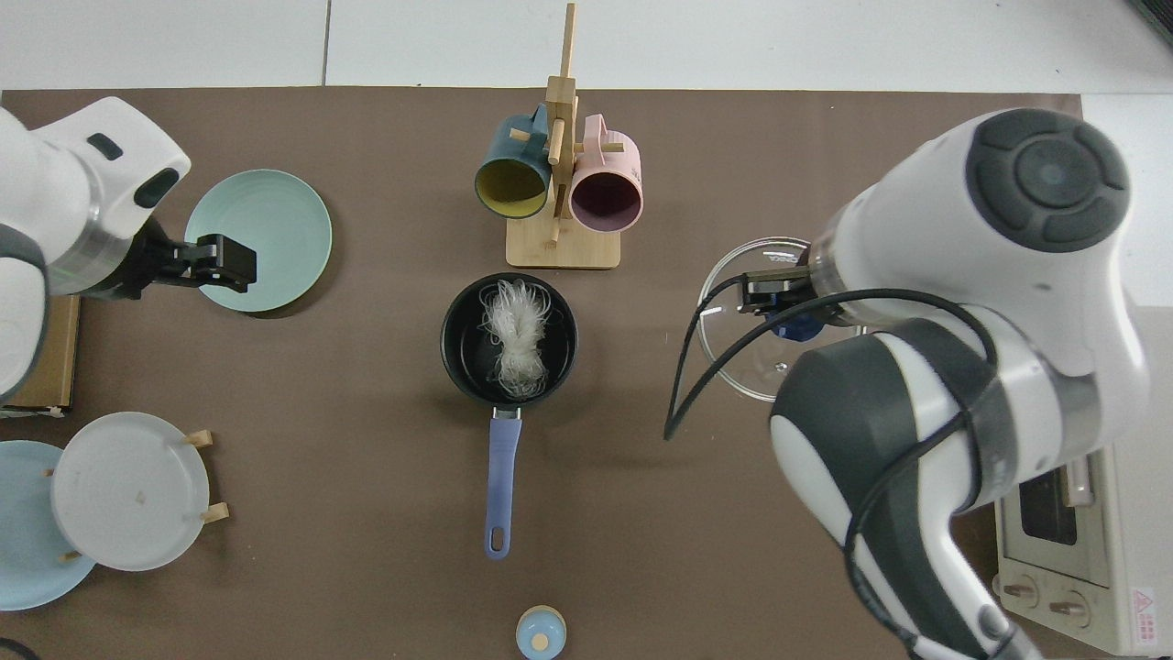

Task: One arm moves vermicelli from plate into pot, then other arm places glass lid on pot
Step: 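Withdraw the left gripper while the right gripper carries the glass lid, then lower the glass lid onto the black pot with the right gripper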

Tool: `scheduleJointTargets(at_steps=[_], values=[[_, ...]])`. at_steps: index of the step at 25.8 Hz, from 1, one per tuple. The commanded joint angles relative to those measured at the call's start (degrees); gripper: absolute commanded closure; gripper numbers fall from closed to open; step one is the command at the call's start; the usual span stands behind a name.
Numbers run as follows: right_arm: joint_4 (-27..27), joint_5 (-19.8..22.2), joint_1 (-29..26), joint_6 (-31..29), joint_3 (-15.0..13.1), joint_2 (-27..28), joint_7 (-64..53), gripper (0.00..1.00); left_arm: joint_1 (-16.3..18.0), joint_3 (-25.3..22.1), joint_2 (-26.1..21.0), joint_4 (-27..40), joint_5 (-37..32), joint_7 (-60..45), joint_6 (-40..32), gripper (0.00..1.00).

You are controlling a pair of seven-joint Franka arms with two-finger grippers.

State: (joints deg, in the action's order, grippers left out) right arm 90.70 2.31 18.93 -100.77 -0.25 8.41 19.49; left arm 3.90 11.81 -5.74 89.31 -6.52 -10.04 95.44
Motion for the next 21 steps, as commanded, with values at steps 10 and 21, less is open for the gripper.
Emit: scheduleJointTargets(at_steps=[10, 21], values=[[-35.4, 1.0, 14.7, 6.6, -0.9, 29.7, 18.8, 1.0, 3.2, -6.6, 4.0, 1.1, 7.2, 10.7, -2.4, 0.0], [-40.1, 0.9, 16.8, 1.5, -0.6, 35.8, 20.1, 1.0, 3.0, -6.1, 3.9, 0.8, 7.1, 10.0, -2.5, 0.0]])
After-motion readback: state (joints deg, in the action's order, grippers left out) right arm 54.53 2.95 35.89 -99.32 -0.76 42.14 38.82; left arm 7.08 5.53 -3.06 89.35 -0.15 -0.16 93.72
